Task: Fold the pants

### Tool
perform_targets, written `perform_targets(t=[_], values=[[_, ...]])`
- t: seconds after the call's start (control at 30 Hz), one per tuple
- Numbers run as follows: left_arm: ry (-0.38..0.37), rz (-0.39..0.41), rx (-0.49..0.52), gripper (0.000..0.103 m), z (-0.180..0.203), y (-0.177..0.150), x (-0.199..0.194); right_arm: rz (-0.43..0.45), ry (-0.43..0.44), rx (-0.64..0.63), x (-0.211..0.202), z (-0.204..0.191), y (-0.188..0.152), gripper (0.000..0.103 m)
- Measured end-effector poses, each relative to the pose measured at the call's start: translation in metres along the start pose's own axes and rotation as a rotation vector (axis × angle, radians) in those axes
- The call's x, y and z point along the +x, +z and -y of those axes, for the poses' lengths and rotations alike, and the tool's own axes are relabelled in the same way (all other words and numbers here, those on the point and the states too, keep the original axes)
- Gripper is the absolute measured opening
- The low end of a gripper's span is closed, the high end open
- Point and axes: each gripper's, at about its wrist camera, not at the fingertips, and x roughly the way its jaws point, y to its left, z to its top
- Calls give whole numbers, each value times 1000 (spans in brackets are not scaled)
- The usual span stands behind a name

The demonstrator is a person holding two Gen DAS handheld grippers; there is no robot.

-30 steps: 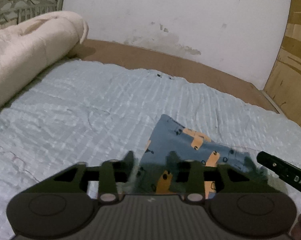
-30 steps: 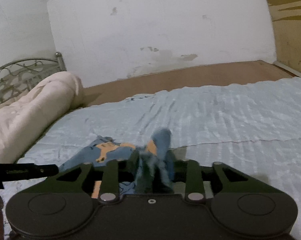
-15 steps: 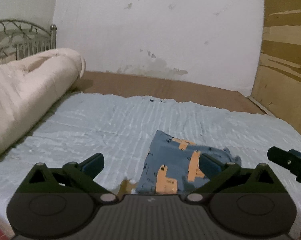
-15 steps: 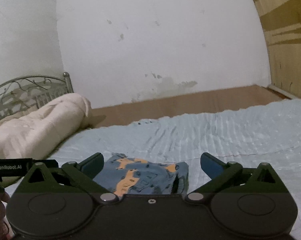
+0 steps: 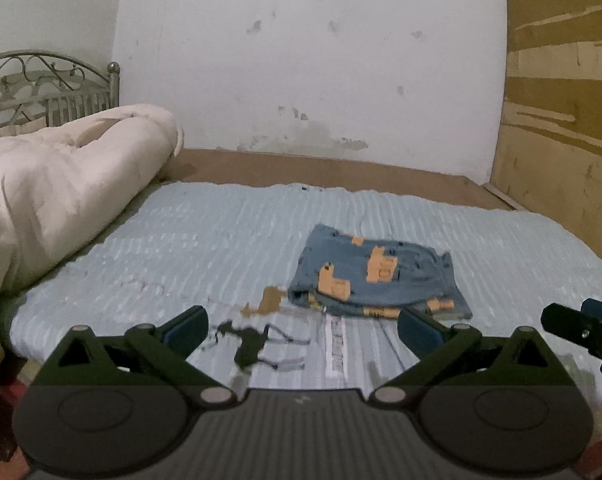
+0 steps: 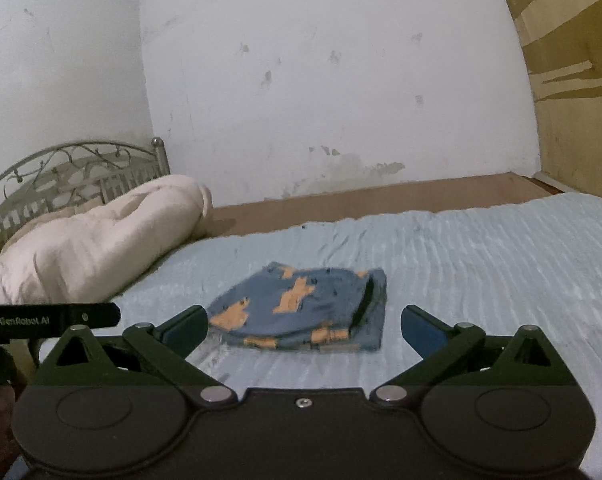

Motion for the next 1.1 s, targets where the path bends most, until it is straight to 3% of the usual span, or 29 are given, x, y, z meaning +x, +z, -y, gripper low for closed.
perform_targets(t=[0.3,1.1], values=[[18,-12,-21,102,-5,-14,-7,-19,-28,10,-17,3,-12,102],[30,-20,-46,102,-14,-16,-10,-36,-4,-5,-17,-3,-12,102]])
